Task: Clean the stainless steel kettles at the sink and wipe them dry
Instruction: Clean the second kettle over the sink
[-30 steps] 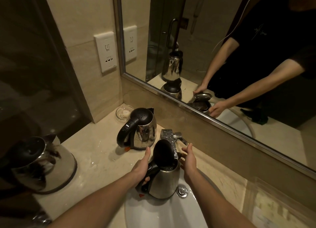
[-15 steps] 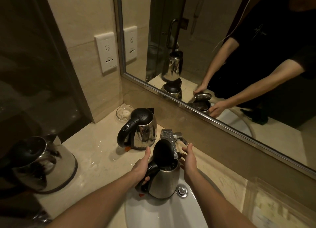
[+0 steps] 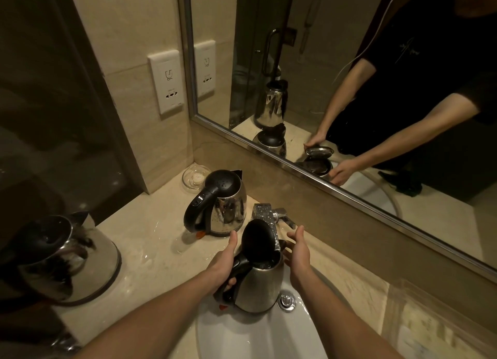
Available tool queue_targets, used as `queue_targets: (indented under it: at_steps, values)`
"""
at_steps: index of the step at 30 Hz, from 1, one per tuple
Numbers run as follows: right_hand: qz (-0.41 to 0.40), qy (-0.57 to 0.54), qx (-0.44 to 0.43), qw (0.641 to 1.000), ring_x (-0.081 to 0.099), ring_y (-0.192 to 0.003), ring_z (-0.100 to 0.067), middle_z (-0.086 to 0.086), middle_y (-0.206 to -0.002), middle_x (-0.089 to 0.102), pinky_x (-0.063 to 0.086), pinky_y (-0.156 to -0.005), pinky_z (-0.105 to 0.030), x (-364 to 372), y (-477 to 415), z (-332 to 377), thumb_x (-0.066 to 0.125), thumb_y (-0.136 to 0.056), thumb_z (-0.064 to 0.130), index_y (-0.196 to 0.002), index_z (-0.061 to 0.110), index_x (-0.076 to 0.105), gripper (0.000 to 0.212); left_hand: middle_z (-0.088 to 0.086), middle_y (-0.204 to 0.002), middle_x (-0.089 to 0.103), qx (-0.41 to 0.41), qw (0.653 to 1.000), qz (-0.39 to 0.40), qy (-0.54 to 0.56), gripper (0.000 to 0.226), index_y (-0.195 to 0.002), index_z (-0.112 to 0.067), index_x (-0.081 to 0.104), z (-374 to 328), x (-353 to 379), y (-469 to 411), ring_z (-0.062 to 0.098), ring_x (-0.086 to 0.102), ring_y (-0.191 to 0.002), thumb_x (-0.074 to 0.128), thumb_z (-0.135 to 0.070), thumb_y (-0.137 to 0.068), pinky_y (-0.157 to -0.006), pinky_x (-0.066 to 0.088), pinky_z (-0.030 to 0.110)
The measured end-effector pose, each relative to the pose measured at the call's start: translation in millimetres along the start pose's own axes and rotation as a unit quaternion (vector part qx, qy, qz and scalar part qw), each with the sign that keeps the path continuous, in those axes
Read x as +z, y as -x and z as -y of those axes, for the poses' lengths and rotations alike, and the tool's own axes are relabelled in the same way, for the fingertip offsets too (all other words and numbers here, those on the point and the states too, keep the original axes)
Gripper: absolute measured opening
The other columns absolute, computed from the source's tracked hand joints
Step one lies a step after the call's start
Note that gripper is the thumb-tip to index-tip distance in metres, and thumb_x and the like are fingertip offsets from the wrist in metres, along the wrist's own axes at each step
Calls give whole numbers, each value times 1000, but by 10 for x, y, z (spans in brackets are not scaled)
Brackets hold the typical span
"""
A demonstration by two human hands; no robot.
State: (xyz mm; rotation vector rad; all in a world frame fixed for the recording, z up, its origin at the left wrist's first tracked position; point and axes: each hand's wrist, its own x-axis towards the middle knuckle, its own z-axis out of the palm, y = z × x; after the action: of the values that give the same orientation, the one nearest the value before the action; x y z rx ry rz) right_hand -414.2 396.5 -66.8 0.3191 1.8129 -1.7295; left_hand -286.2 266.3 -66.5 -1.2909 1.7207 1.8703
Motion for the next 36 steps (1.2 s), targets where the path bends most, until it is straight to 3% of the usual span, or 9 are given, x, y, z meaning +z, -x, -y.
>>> queue_targets:
  at_steps: [2,5,6,10,19,24,29,36]
  values:
    - [-4,3,-4,1000,53,-107,-26,-12,-111,57,38,-97,-41,-6,-9,-10,28,-96,59,-120,13,57,60,2,-47,46,0,1000,2,3,103,-99,-9,68,-4,2,4,14,45,-38,15,-92,-68,-47,40,27]
    - [-3,9,-7,1000,54,-108,-27,-12,-116,58,38,-98,-41,-15,-17,-35,29,-96,60,-122,13,57,61,4,-49,47,-1,1000,-4,13,109,-123,0,63,10,-7,-23,15,45,-40,15,-88,-81,-47,40,27]
    - [-1,9,-8,1000,54,-110,-27,-12,-117,58,38,-99,-41,-16,-20,-48,29,-96,60,-123,13,57,61,5,-51,48,0,1000,-6,15,106,-122,-2,63,12,-3,-37,16,45,-41,16,-87,-81,-47,40,28]
    - [7,34,-24,999,47,-122,-29,-9,-131,54,31,-109,-48,-27,-25,-104,28,-95,61,-131,15,53,64,6,-55,50,2,1000,-11,27,98,-96,-5,67,9,-1,-60,16,45,-42,17,-88,-81,-49,39,28]
    - [39,52,-47,997,40,-131,-32,-8,-141,46,28,-111,-47,-78,-7,-136,26,-100,52,-134,18,48,53,8,-60,51,18,998,-14,52,83,-103,-19,67,6,-10,-96,18,45,-44,20,-85,-86,-50,37,28]
    - [40,76,-65,994,38,-134,-29,-6,-146,42,27,-113,-50,-100,-5,-165,26,-101,48,-144,17,39,54,7,-59,50,21,998,-14,62,69,-84,-30,58,20,-2,-102,17,44,-42,22,-88,-82,-50,36,27]
    - [42,76,-70,994,39,-133,-28,-6,-146,42,28,-112,-49,-114,23,-169,26,-102,46,-143,17,40,52,8,-60,51,20,998,0,66,83,-95,-19,66,41,-11,-145,17,45,-44,21,-87,-83,-49,36,27]
    - [46,78,-68,994,45,-125,-29,-5,-141,46,33,-108,-46,-116,41,-166,25,-102,46,-139,20,44,50,8,-62,53,8,998,-10,56,86,-116,-19,61,26,-15,-146,16,45,-43,21,-87,-83,-47,37,27]
